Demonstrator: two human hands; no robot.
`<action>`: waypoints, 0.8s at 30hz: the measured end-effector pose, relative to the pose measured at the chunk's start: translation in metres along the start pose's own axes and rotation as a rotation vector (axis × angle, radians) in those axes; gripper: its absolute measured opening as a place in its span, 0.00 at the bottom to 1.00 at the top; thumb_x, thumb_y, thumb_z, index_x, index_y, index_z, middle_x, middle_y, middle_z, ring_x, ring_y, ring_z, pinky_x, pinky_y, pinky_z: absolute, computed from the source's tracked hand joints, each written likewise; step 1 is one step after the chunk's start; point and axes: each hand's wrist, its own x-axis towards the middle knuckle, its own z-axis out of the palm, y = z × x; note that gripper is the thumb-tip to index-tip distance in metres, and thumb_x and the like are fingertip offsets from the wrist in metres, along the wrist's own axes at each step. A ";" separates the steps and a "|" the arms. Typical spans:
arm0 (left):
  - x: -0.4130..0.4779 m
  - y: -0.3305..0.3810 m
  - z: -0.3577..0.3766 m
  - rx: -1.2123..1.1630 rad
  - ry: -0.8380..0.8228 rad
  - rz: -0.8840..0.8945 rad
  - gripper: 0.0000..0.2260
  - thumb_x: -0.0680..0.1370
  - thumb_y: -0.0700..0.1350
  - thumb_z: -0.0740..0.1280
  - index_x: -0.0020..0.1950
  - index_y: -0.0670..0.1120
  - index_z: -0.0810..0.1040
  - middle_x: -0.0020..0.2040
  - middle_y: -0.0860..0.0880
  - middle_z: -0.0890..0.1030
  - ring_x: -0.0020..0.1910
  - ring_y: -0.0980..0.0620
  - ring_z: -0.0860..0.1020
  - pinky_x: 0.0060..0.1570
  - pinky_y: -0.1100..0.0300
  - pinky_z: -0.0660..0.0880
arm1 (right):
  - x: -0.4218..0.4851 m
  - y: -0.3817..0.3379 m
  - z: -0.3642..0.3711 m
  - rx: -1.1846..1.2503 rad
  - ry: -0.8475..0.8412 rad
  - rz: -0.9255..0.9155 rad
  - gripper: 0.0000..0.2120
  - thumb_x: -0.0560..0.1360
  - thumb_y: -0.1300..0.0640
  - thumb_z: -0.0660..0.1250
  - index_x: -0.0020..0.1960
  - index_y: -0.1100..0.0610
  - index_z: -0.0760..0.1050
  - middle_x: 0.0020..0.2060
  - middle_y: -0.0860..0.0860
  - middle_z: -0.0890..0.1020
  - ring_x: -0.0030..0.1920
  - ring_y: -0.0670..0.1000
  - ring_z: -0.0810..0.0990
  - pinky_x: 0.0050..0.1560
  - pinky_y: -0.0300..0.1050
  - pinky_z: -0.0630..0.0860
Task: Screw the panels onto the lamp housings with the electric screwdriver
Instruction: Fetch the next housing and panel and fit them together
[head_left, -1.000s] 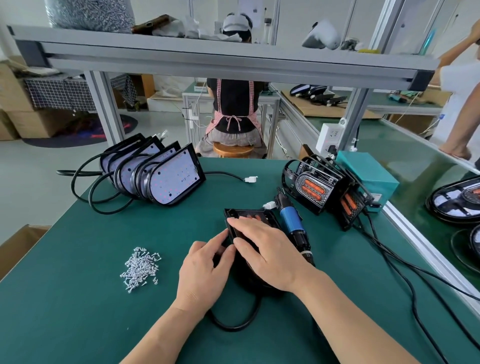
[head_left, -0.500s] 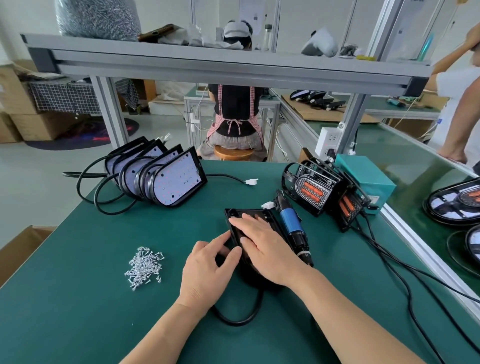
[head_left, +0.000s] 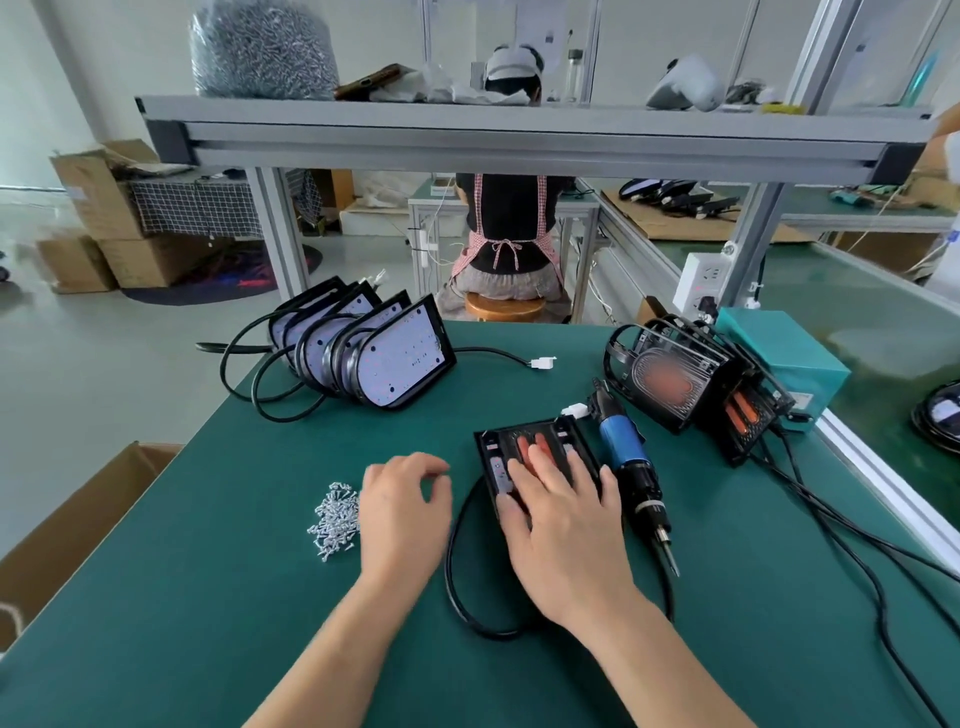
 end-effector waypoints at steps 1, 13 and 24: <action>0.009 -0.008 -0.010 0.097 -0.021 -0.023 0.07 0.77 0.41 0.68 0.51 0.48 0.84 0.50 0.52 0.83 0.55 0.46 0.72 0.53 0.57 0.68 | 0.001 0.003 -0.004 0.117 -0.006 0.006 0.24 0.84 0.41 0.49 0.78 0.44 0.65 0.80 0.43 0.60 0.81 0.51 0.53 0.80 0.58 0.46; 0.066 -0.029 -0.059 0.667 -0.537 0.014 0.09 0.75 0.42 0.65 0.41 0.57 0.76 0.47 0.58 0.80 0.53 0.50 0.78 0.57 0.55 0.70 | 0.045 0.123 -0.058 0.260 -0.070 0.528 0.23 0.78 0.40 0.67 0.63 0.56 0.70 0.53 0.52 0.78 0.51 0.54 0.76 0.47 0.48 0.70; 0.065 -0.021 -0.056 0.504 -0.381 0.142 0.07 0.77 0.37 0.62 0.43 0.48 0.73 0.43 0.50 0.79 0.45 0.45 0.76 0.44 0.55 0.68 | 0.084 0.102 -0.026 -0.127 -0.079 0.401 0.23 0.73 0.42 0.71 0.56 0.58 0.69 0.51 0.53 0.80 0.47 0.57 0.77 0.41 0.45 0.69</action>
